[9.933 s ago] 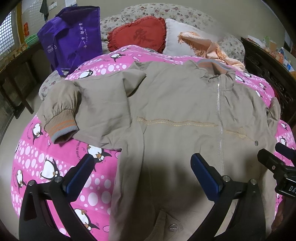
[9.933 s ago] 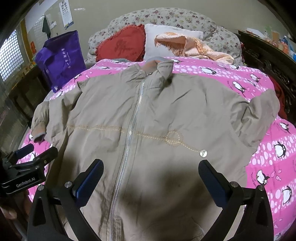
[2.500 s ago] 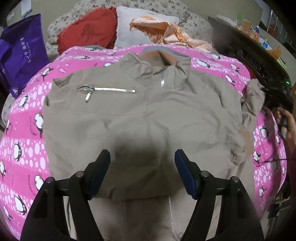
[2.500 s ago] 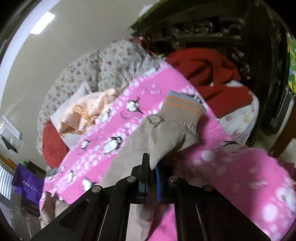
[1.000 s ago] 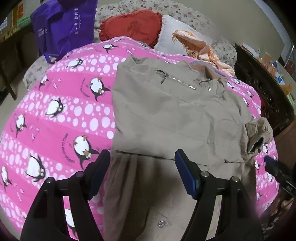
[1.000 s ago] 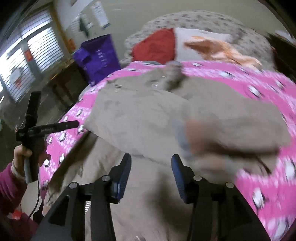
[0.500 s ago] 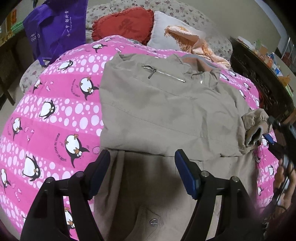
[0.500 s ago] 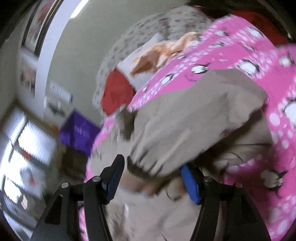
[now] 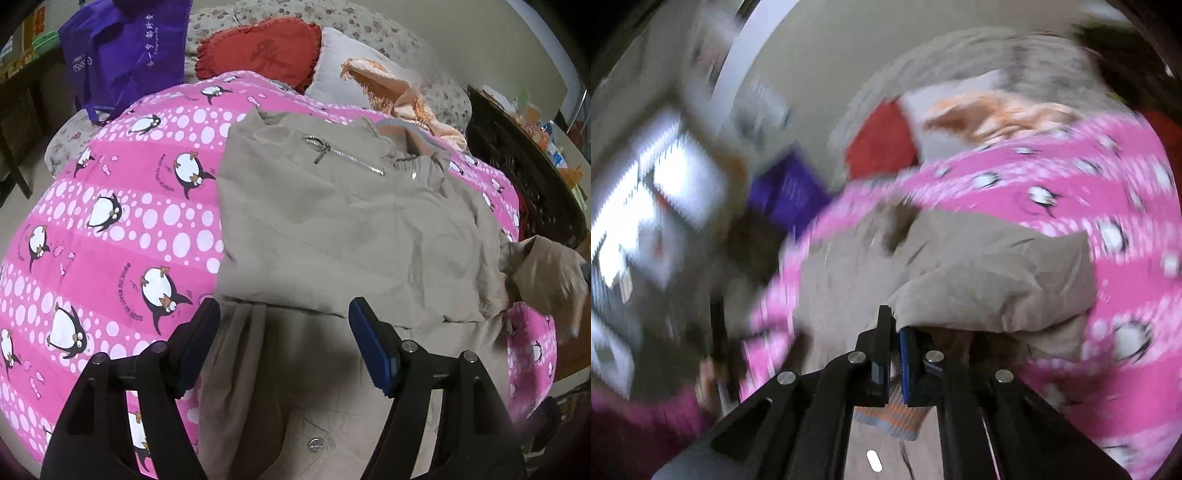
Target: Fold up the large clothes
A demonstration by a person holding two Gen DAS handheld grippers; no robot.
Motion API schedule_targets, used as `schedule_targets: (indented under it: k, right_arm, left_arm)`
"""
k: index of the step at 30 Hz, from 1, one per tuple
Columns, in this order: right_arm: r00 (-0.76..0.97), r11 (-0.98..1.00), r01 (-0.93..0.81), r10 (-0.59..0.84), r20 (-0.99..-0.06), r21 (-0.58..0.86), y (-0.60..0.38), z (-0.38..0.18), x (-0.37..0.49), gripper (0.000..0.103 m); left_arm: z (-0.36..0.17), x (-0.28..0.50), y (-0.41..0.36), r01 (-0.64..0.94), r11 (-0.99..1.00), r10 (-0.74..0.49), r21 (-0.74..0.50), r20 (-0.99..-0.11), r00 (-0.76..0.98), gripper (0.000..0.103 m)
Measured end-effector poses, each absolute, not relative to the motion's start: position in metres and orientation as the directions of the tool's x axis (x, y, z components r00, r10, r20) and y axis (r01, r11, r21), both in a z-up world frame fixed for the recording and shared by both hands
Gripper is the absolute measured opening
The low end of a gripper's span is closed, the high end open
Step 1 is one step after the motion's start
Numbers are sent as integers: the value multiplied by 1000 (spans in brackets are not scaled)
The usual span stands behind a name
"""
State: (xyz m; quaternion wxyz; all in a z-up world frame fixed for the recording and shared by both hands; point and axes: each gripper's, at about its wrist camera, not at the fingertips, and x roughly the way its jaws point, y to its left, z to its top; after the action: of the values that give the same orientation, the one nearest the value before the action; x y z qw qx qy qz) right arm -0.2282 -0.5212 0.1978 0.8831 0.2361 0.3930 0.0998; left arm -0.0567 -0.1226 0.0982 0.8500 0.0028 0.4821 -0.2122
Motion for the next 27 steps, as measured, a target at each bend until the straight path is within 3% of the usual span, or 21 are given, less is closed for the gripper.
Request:
schedule_targets:
  k: [3, 7, 13, 16, 18, 22, 24, 27]
  right_arm:
    - [542, 911, -130, 396, -741, 391, -480, 221, -205, 3]
    - [378, 899, -244, 433, -818, 364, -415, 204, -141, 3]
    - [319, 898, -175, 439, -840, 403, -359, 129, -34, 4]
    - [398, 916, -33, 379, -835, 400, -363, 99, -4, 20]
    - [429, 877, 41, 417, -801, 478, -373, 89, -3, 47]
    - [514, 832, 35, 460, -724, 553, -395, 106, -41, 50]
    - [549, 848, 38, 424, -720, 529, -410, 122, -73, 60]
    - [600, 848, 41, 402, -692, 528, -433, 136, -120, 65]
  left_arm:
    - [101, -55, -121, 363, 910, -361, -201, -816, 452, 72]
    - [101, -54, -120, 359, 908, -370, -215, -814, 448, 72]
    - [102, -53, -114, 371, 906, -368, -205, -816, 446, 72]
    - [105, -52, -113, 389, 897, -382, -210, -810, 445, 72]
    - [107, -52, -115, 406, 887, -403, -221, -800, 445, 74]
    - [110, -57, -128, 453, 845, -489, -284, -755, 438, 83]
    - [109, -59, -142, 483, 822, -518, -302, -747, 415, 83]
    - [103, -57, -168, 505, 805, -530, -311, -760, 376, 83]
